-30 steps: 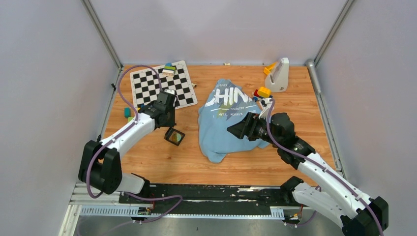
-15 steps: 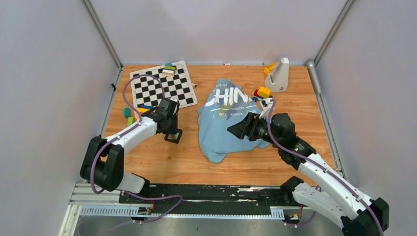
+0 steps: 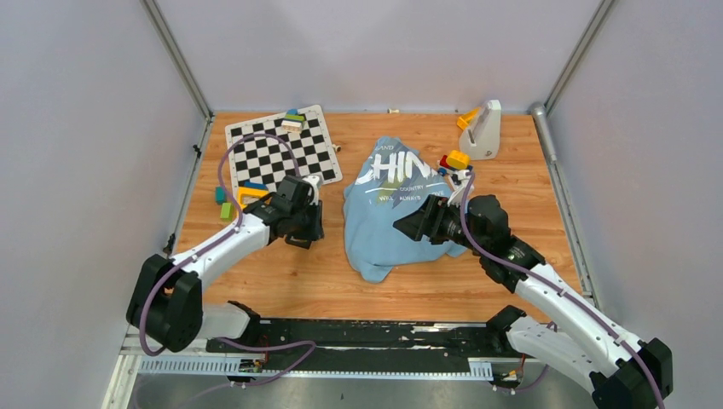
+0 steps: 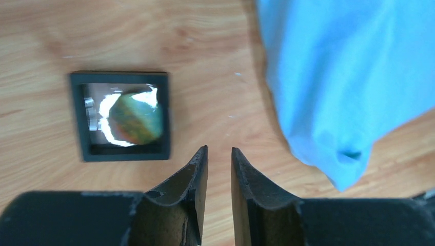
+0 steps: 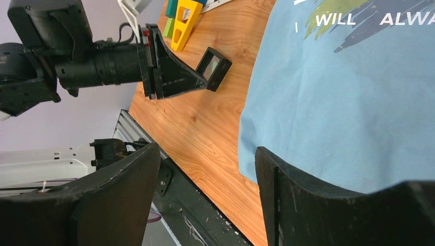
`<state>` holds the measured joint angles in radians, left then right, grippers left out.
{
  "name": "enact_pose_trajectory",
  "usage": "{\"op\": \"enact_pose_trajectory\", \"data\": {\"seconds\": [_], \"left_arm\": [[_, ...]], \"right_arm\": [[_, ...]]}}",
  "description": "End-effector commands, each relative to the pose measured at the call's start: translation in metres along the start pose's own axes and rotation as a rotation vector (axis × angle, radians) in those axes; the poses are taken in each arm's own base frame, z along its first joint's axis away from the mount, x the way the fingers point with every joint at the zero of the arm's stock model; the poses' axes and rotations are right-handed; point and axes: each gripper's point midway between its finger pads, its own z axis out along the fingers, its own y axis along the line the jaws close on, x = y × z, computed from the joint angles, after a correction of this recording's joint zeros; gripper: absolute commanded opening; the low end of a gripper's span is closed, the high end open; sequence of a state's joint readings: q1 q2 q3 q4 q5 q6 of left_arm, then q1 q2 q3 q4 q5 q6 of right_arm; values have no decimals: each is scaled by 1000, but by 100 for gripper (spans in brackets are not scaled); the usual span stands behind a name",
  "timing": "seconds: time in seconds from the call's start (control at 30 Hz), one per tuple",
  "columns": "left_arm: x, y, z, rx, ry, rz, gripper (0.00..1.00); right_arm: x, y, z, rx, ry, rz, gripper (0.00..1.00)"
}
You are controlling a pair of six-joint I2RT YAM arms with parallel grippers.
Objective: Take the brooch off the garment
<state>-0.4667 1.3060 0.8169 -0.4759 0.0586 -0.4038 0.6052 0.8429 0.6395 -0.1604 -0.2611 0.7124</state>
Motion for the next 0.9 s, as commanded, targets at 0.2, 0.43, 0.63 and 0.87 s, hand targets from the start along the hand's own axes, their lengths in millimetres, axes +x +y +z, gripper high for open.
{"op": "enact_pose_trajectory", "data": {"seconds": [0.2,0.43,0.63,0.87], "left_arm": [[27,-30,33,132,95,4,31],[19,-4,57,29,124,-45,33],[-4,45,56,-134,47,-153,37],[-18,74,39,-214,-35,-202,42]], "right_arm": [[-5,0,-1,2,-25,6,69],[-4,-2,-2,10,-30,7,69],[-2,-12,0,46,-29,8,70],[-1,-42,8,208,-8,48,81]]}}
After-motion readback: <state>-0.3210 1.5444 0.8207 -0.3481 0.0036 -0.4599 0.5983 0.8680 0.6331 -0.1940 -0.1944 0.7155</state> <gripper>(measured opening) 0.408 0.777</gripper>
